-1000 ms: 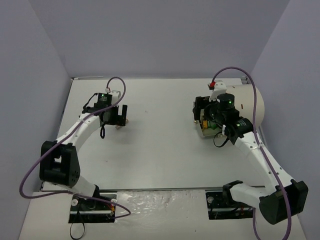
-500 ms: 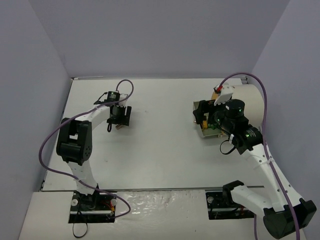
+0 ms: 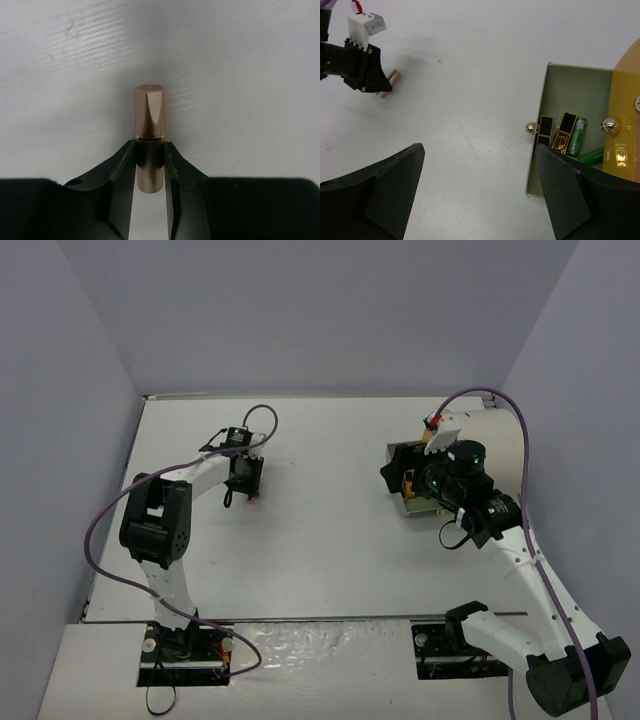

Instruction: Organize the makeup

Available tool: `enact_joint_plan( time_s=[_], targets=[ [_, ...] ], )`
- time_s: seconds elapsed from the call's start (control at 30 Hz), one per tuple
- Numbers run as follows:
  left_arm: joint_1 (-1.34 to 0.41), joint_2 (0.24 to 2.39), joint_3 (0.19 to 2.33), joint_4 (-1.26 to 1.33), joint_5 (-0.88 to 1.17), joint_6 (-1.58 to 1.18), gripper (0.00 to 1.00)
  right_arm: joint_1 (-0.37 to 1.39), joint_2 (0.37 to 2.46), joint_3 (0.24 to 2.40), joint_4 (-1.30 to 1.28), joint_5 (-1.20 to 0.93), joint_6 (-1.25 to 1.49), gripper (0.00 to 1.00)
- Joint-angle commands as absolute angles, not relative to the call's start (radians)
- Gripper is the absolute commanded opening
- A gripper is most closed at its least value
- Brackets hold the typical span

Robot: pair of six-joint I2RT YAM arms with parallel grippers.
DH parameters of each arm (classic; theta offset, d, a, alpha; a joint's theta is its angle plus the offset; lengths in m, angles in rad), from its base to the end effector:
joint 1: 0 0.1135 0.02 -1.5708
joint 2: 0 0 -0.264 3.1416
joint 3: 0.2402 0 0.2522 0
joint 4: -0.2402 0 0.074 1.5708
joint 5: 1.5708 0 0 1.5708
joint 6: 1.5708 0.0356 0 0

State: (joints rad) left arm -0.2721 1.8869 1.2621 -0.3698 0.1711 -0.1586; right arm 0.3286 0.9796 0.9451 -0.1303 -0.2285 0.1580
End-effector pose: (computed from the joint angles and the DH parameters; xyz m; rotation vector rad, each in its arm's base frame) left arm 0.3791 -0.1121 0.1783 0.2125 2.5809 -0.3808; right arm 0.2122 0.0809 0.3664 -0.3196 1.7344 0.5538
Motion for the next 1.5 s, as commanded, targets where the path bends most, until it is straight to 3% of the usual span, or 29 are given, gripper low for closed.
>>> enact_joint_plan(
  time_s=[0.0, 0.3, 0.57, 0.93, 1.27, 1.47],
  targets=[
    [-0.345, 1.706, 1.227, -0.252, 0.195, -0.181, 0.04, 0.328, 1.015, 0.976, -0.054, -0.328, 0.285, 0.89],
    [-0.579, 1.455, 1.085, 0.066, 0.229, -0.298, 0.03, 0.348, 1.027, 0.896, 0.157, -0.456, 0.504, 0.84],
    [-0.810, 1.406, 1.117, 0.226, 0.168, -0.365, 0.03, 0.455, 1.051, 0.874, 0.230, -0.381, 0.534, 0.79],
    [-0.886, 1.388, 1.125, 0.316, 0.148, -0.397, 0.03, 0.487, 1.045, 0.847, 0.258, -0.281, 0.550, 0.70],
    [-0.890, 1.410, 1.168, 0.346, 0.132, -0.421, 0.04, 0.489, 1.048, 0.832, 0.263, -0.305, 0.549, 0.50],
    [-0.890, 1.429, 1.178, 0.373, 0.130, -0.443, 0.04, 0.488, 1.059, 0.830, 0.244, -0.282, 0.523, 0.20]
  ],
)
